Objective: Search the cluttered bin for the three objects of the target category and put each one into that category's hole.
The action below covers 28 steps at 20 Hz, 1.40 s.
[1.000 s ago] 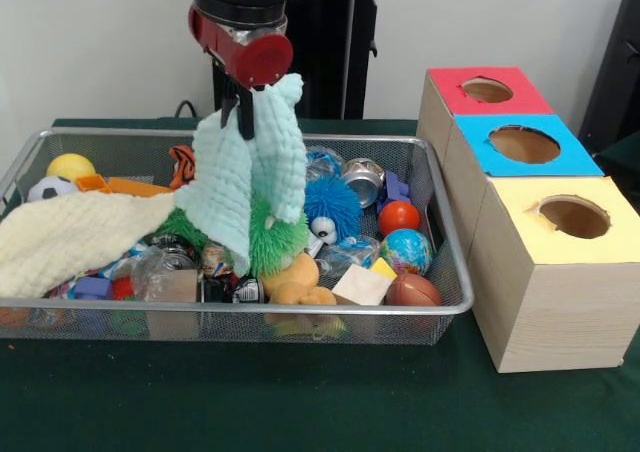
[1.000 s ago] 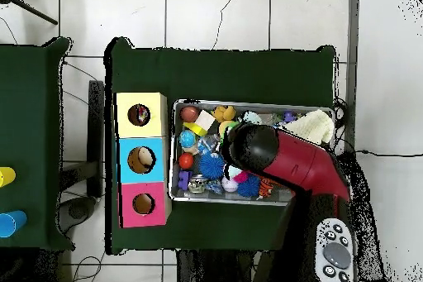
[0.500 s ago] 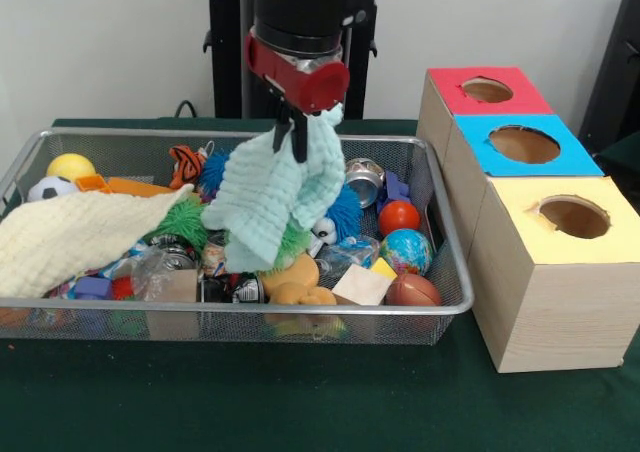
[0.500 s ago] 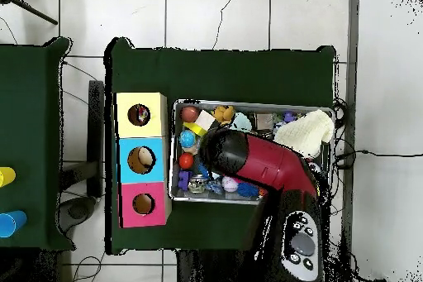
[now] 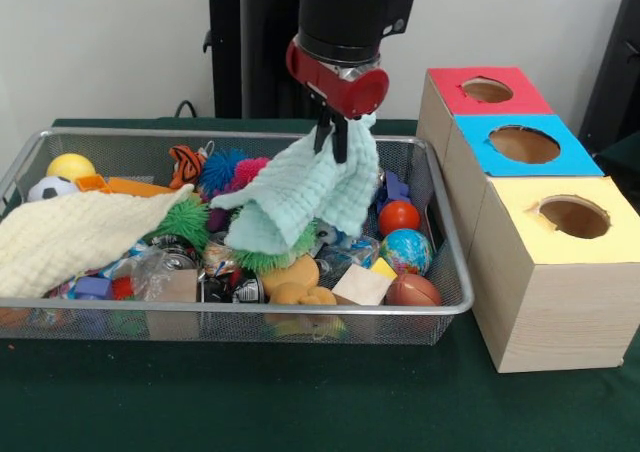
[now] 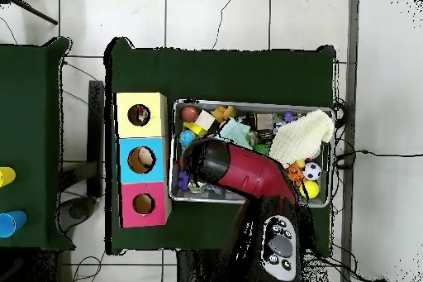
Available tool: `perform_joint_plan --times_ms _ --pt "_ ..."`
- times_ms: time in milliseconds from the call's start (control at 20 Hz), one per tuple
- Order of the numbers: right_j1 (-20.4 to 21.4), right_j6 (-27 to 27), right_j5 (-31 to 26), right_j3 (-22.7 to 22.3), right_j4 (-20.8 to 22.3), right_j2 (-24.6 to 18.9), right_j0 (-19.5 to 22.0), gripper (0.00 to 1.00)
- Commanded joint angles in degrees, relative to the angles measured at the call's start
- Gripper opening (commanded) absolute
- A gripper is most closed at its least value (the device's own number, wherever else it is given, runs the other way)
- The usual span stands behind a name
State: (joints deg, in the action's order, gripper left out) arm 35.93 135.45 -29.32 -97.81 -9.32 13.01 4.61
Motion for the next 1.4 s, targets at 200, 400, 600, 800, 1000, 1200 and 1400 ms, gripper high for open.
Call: perform_joint_plan --times_ms 200,400,600,800,1000,1200,1400 --pt "-0.9 13.0 2.4 -6.3 -4.7 -1.2 -1.0 0.0" --pt "0.8 13.6 0.5 -8.3 -5.5 -0.3 -2.4 0.0" --pt "2.1 12.4 0.4 -10.7 -5.9 -0.1 -2.2 0.0" --pt "1.5 12.0 1.4 -10.5 -6.3 0.3 -2.5 1.0" --pt "1.6 10.5 5.2 -11.9 -6.9 -2.0 -0.4 1.0" --pt "0.6 10.7 6.2 -11.9 -8.7 -4.0 0.5 1.0" --pt "3.5 9.4 -0.6 -9.4 -9.3 -2.6 0.7 1.0"
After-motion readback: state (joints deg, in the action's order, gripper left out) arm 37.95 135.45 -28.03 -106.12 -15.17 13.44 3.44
